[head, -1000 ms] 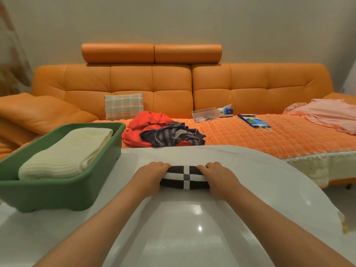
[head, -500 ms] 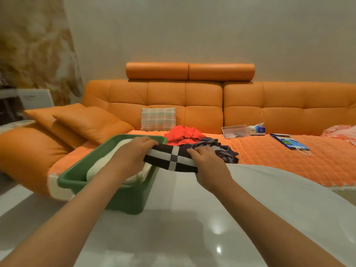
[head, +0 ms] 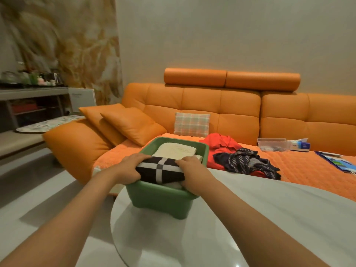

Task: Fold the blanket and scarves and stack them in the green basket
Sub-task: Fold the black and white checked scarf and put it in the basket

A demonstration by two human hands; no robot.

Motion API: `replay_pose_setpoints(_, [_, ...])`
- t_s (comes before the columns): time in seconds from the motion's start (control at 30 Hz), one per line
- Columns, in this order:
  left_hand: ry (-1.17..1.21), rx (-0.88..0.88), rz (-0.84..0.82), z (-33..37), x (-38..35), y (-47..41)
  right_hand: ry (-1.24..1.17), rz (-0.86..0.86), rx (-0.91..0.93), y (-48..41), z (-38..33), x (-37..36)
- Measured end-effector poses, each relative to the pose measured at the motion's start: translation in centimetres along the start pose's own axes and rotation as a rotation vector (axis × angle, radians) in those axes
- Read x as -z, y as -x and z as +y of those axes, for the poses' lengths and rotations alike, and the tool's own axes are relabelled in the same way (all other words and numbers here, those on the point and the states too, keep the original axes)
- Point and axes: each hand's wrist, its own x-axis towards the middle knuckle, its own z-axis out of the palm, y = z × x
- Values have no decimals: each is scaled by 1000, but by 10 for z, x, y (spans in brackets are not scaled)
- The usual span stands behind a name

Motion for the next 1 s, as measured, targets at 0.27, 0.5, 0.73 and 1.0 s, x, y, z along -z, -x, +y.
replay_pose_setpoints(0.27, [99,24,202,-1,-16,13,-237,-173,-52,5,2,8])
replay_pose_setpoints(0.5, [-200,-149,446,35,-22,4,-280,-225,-40,1,1,20])
replay_pose_setpoints(0.73, [-246,-100,237,29,-26,0,-146,-224,-9,-7,-15,2])
replay_pose_setpoints(1.0, [-260,-35,-63,24,-25,-13,-174,-325,-78,-21,-13,-9])
